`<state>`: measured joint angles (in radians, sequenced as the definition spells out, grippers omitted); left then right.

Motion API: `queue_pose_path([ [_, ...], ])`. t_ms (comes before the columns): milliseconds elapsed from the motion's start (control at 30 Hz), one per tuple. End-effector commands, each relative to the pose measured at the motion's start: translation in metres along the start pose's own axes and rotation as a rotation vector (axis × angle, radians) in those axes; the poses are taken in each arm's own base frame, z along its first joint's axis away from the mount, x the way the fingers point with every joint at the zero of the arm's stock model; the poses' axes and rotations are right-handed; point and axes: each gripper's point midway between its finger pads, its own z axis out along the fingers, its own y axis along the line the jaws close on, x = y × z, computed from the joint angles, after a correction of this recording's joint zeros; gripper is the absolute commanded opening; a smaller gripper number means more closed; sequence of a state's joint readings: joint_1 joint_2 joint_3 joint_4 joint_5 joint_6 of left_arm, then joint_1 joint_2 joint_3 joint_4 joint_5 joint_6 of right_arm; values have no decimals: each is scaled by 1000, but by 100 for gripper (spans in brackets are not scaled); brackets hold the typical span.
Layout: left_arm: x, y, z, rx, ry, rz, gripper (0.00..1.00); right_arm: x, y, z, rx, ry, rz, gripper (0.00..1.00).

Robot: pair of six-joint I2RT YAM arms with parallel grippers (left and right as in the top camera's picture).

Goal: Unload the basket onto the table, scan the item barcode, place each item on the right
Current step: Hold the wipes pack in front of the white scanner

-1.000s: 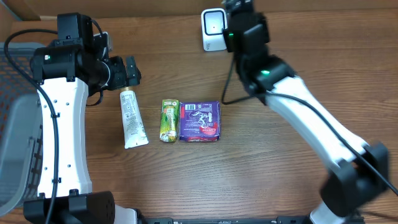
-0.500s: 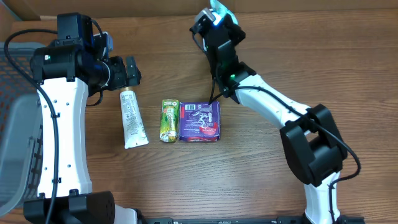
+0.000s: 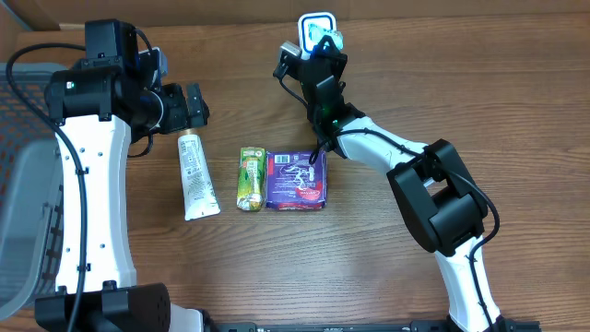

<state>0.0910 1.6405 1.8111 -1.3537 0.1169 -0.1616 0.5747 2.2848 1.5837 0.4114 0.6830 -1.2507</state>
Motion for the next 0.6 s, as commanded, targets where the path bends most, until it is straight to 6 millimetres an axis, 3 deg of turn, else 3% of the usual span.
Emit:
queue_pose_path([
  [0,-1,-2,3,6,5,-2,100,0,-7,5,18,-5,-31,4],
  [67,-1,-2,3,6,5,-2,99,-1,-8,5,25,-7,-26,4],
  [267,-1,-2,3,7,5,-2,100,-7,-36,3,131,-26,12,4],
  [567,-1,-2,3,6,5,-2,99,-10,-36,6,121,-67,-5,4],
])
